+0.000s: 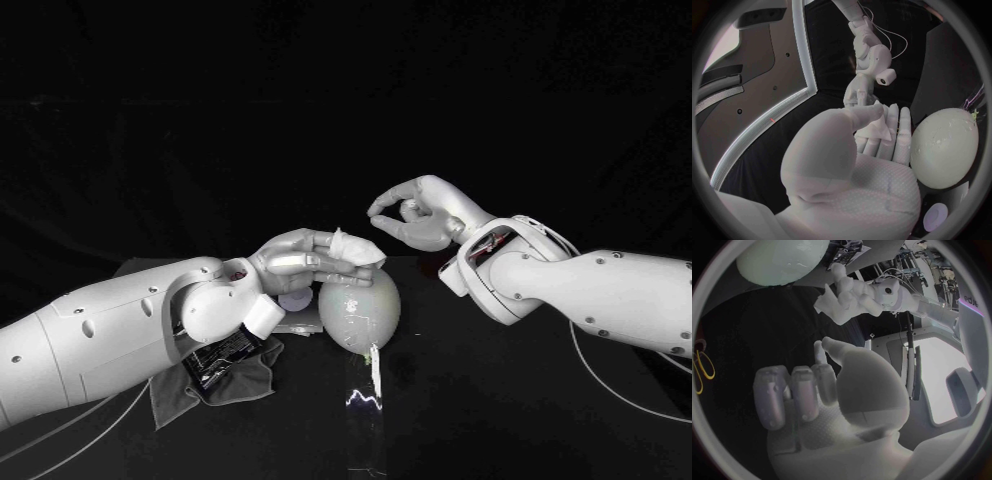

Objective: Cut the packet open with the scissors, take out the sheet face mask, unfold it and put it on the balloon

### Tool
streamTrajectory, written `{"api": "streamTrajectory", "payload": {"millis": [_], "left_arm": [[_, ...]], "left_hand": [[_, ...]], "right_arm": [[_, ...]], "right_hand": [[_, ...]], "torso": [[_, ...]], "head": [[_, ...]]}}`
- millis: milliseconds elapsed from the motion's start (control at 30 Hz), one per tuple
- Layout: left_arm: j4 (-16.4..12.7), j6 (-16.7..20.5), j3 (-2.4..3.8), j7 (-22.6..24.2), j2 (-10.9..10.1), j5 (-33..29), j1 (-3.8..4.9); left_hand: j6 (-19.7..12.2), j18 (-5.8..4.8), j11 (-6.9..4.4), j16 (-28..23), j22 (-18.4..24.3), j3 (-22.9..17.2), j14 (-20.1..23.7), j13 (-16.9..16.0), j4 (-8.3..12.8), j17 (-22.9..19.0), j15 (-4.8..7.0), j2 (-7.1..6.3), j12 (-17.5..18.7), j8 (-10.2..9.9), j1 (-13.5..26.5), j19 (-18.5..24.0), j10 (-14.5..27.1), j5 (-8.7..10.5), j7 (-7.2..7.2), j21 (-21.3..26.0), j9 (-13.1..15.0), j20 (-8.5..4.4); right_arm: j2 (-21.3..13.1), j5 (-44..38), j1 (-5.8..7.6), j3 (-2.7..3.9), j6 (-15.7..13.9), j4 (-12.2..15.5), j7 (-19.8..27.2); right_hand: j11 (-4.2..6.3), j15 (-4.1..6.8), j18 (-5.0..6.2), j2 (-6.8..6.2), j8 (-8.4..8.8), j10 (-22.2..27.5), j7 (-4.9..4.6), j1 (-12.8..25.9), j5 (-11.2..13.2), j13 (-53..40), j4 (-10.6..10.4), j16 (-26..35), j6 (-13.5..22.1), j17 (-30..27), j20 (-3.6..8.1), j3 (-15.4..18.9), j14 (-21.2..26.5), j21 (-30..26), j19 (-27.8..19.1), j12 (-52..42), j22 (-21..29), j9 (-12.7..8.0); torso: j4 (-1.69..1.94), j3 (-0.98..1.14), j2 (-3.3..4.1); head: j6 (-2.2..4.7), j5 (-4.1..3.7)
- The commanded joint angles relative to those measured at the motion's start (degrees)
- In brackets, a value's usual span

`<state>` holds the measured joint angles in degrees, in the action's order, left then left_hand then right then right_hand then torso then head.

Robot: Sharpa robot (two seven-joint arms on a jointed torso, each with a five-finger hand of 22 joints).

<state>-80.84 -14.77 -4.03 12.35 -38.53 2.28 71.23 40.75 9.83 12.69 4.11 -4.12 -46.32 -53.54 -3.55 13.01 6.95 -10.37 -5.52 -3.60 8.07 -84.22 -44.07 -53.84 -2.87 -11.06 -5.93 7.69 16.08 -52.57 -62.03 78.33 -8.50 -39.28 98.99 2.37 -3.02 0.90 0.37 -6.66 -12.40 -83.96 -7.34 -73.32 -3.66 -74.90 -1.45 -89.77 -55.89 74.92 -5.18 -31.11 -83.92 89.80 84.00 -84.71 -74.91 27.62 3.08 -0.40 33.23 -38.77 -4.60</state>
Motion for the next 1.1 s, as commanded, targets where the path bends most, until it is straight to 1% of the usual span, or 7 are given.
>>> {"api": "streamTrajectory", "payload": {"millis": [33, 233, 333, 433, 800, 1000, 1100], "left_arm": [[-0.25, -1.07, 0.07, 0.11, 0.04, -0.50, 0.03], [-0.46, -0.11, 0.06, -0.01, -0.04, -0.87, -0.02], [-0.65, 0.65, 0.05, 0.07, -0.13, -1.28, -0.06], [-0.78, 1.33, 0.04, 0.13, -0.23, -1.73, -0.09], [-1.02, 1.67, 0.02, -0.14, -0.40, -2.52, -0.14], [-1.12, 1.38, 0.01, -0.37, -0.45, -2.62, -0.16], [-1.12, 1.31, 0.01, -0.45, -0.46, -2.63, -0.16]], "left_hand": [[-1.58, 0.30, 0.11, -0.28, 0.11, -0.49, 0.05, 0.00, 0.05, -0.13, -0.19, 0.30, 0.06, -0.66, -0.14, 0.86, 0.25, -0.18, -4.87, -0.23, -0.42, 0.10], [-4.30, 0.10, 0.35, -0.43, 0.41, -2.03, 0.60, 0.05, 0.50, -0.57, -0.44, 0.84, 0.17, -1.80, -0.21, 3.68, 0.98, -0.18, -5.08, 0.17, -1.13, 0.32], [-7.35, -0.09, 0.61, -0.50, 0.53, -3.71, 1.25, 0.06, 0.76, -0.97, -0.69, 1.35, 0.20, -2.91, -0.11, 5.00, 1.97, -0.17, -5.30, 0.30, -1.85, 0.45], [-8.58, -0.16, 0.70, -0.45, 0.52, -4.77, 1.52, 0.03, 0.89, -1.17, -0.78, 1.64, 0.15, -3.37, 0.02, 5.35, 2.40, -0.16, -5.37, 0.23, -2.15, 0.46], [-8.00, -0.43, 0.84, -0.33, 0.48, -10.15, 1.74, -0.02, 0.33, -1.72, -0.91, 3.65, 0.07, -3.58, 1.16, 6.31, 2.26, -0.06, -5.66, -0.18, -2.30, 0.49], [-7.19, -0.55, 0.86, -0.26, 0.42, -11.53, 1.70, -0.03, -2.04, -1.92, -0.91, 4.68, 0.05, -3.57, 3.13, 6.45, 2.00, 0.03, -5.74, -0.52, -2.30, 0.46], [-6.98, -0.56, 0.87, -0.26, 0.41, -11.61, 1.72, -0.03, -2.47, -1.95, -0.92, 4.70, 0.06, -3.56, 3.55, 6.43, 1.99, 0.06, -5.76, -0.59, -2.29, 0.47]], "right_arm": [[-1.24, -6.96, -0.32, -0.10, -4.22, 2.36, 5.36], [-3.08, -12.32, -1.68, -0.27, -5.29, 5.42, 5.56], [-3.39, -14.35, -2.40, -0.31, -5.71, 6.00, 5.02], [-3.35, -16.27, -3.14, -0.33, -6.03, 6.20, 3.90], [-2.22, -20.64, -4.00, -0.37, -7.03, 5.10, -2.11], [-1.96, -21.58, -4.08, -0.37, -7.04, 4.73, -4.09], [-1.86, -21.58, -4.09, -0.37, -7.21, 4.54, -4.72]], "right_hand": [[0.40, 0.15, -0.37, -0.40, -0.39, -3.54, 0.09, -0.39, -0.07, -12.31, 0.51, -0.23, -0.74, 15.08, -0.09, 0.09, -6.08, 0.20, 6.00, -0.49, -15.09, 0.08], [0.44, 0.21, -0.37, -1.00, -0.28, -3.47, 0.11, -0.28, 0.09, -12.23, 0.71, -0.23, -0.91, 15.08, -0.02, 0.34, -6.08, 0.20, 6.00, -0.35, -15.09, -0.03], [0.43, 0.21, -0.37, -1.24, -0.21, -3.42, 0.10, -0.18, 0.18, -12.16, 0.73, -0.23, -0.91, 15.08, 0.00, 0.45, -6.08, 0.20, 6.00, -0.24, -15.09, -0.09], [0.41, 0.20, -0.37, -1.80, -0.01, -3.31, 0.06, 0.01, 0.33, -12.05, 0.81, -0.23, -0.86, 15.08, 0.02, 0.69, -6.08, 0.20, 6.00, -0.05, -15.09, -0.24], [0.19, 0.07, -0.37, -3.05, 0.77, -2.83, -0.23, 0.61, 0.50, -11.55, 0.76, -0.23, -0.45, 15.08, -0.03, 1.26, -6.08, 0.20, 6.00, 0.84, -15.09, -0.75], [0.17, 0.04, -0.37, -3.11, 0.84, -2.77, -0.25, 0.69, 0.55, -11.49, 0.71, -0.23, -0.43, 15.08, -0.04, 1.31, -6.08, 0.20, 6.00, 0.95, -15.09, -0.80], [0.16, 0.03, -0.37, -3.05, 0.86, -2.78, -0.25, 0.68, 0.56, -11.50, 0.69, -0.23, -0.45, 15.08, -0.05, 1.28, -6.08, 0.20, 6.00, 0.93, -15.09, -0.82]], "torso": [[0.00, 0.03, -0.01], [-0.07, 0.05, -0.02], [-0.07, 0.07, 0.00], [-0.08, 0.07, 0.05], [0.02, 0.03, 0.07], [0.00, 0.00, -0.02], [-0.01, 0.03, -0.01]], "head": [[-0.21, 0.15], [-0.50, 0.26], [-0.67, 0.27], [-0.85, 0.26], [-1.28, 0.33], [-1.34, 0.35], [-1.35, 0.39]]}}
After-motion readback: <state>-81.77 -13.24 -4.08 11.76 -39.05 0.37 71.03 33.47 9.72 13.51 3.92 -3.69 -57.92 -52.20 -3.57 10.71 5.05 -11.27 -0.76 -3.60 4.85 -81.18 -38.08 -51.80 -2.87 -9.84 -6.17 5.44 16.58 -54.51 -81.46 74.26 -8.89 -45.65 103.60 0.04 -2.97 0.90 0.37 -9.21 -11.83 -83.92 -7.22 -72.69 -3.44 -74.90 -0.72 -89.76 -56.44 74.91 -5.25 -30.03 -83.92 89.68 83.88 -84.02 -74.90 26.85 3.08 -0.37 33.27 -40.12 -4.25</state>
